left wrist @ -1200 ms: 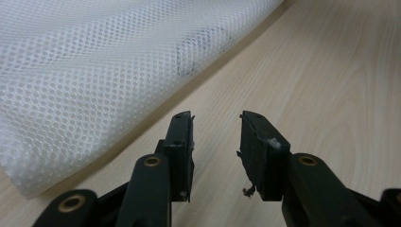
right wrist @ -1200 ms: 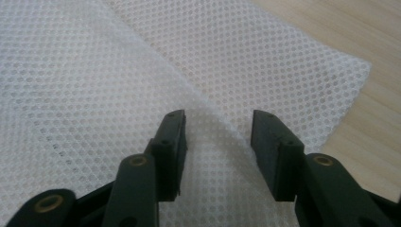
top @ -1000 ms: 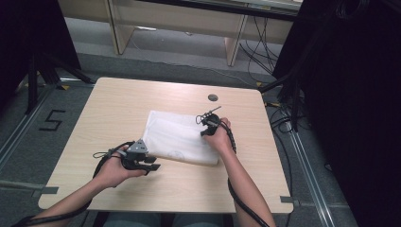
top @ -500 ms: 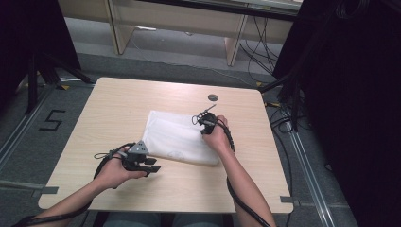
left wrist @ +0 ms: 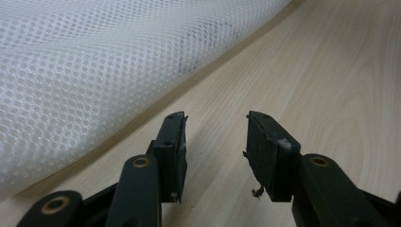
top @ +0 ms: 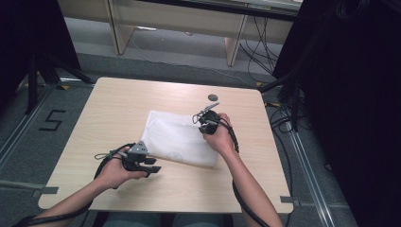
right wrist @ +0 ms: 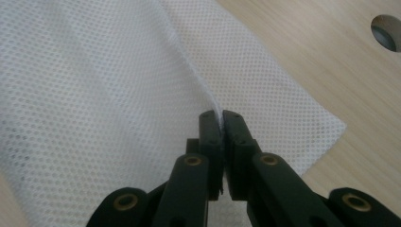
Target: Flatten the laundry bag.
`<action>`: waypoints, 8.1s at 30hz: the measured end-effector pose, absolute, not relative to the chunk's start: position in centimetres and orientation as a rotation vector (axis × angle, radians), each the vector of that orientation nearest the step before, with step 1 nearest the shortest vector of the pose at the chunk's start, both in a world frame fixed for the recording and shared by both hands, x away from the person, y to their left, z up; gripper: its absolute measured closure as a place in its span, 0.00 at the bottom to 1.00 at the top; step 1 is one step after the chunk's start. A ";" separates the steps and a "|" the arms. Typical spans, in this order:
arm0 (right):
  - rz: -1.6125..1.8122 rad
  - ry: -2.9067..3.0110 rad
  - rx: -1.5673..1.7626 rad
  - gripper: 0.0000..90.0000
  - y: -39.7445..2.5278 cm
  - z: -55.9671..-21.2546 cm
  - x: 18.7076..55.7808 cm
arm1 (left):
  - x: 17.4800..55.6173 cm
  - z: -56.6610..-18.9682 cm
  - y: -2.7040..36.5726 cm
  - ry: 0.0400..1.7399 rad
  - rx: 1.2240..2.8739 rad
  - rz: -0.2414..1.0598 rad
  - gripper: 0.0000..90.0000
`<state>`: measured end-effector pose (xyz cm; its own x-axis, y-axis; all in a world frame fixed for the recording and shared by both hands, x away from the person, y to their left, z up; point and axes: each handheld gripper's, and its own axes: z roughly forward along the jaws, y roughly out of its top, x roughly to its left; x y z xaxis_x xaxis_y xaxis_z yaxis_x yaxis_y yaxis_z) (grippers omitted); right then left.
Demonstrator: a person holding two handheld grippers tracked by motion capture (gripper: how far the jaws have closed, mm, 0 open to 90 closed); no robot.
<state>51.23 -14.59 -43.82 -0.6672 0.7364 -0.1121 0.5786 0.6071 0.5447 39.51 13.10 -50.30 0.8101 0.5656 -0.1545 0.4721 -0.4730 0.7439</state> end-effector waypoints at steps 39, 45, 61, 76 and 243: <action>0.906 2.526 0.736 1.00 -13.9 -40.2 43.5 | 40.9 -51.0 8.5 0.757 2.156 0.107 0.70; 0.961 2.538 0.714 1.00 -13.6 -39.4 41.9 | 41.0 -51.2 8.1 0.761 2.136 0.122 0.67; 1.070 2.583 0.706 1.00 -13.0 -40.4 38.7 | 41.1 -51.2 8.3 0.776 2.119 0.124 0.64; 1.054 2.634 0.614 1.00 -13.1 -41.7 38.2 | 38.4 -48.8 16.8 0.898 2.082 0.175 0.65; 0.833 2.446 1.362 0.69 -22.5 -45.9 37.8 | 36.8 -49.5 16.0 0.676 2.123 0.253 0.43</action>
